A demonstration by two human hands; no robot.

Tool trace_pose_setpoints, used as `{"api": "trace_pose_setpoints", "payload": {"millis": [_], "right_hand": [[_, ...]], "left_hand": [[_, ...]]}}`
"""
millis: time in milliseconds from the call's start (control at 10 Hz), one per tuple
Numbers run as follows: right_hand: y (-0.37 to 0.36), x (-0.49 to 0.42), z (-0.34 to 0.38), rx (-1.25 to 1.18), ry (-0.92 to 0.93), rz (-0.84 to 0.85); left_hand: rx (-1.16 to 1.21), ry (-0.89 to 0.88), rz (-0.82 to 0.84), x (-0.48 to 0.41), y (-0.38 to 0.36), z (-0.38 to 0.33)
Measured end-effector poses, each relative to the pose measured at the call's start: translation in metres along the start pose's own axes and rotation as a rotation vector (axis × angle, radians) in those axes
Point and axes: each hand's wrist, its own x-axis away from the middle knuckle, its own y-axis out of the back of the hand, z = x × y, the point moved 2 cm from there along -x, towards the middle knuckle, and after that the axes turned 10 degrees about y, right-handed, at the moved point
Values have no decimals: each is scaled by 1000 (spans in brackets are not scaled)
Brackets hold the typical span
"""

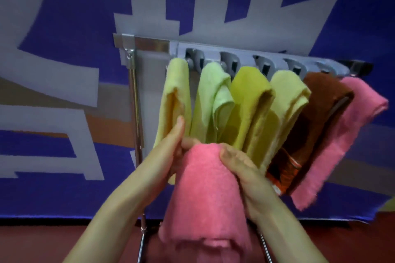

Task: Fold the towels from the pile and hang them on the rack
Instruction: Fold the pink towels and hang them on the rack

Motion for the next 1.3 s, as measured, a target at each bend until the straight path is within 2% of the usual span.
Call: {"api": "trace_pose_setpoints", "payload": {"millis": [100, 200, 300, 500, 600, 700, 800, 900, 1000, 1100, 1300], "right_hand": [[-12, -47, 19, 30, -60, -52], [-33, -87, 46, 38, -70, -104], [-44, -106, 59, 65, -46, -162], [-45, -135, 55, 239, -122, -380], [-38, -146, 49, 318, -165, -486], [-43, -146, 52, 319, -115, -557], [-49, -165, 66, 270, -25, -575], [-48, -186, 77, 310, 13, -541], [-44, -199, 72, 407, -19, -521], [-40, -194, 58, 442, -26, -537], [-34, -191, 49, 449, -12, -540]], "left_hand": [[-30, -1, -63, -14, 21, -44], [-148, 42, -151, -28, 44, -89], [-221, 9, -257, -30, 50, -114], [-340, 69, -325, -52, 66, -130], [-361, 122, -273, -69, 72, -120], [-344, 106, -314, -73, 68, -120], [-197, 19, -318, -85, 65, -139], [-106, 25, -288, -95, 66, -154], [-84, 52, -333, -106, 75, -147], [-108, 134, -360, -113, 80, -122], [7, 196, -406, -122, 71, -101]]}}
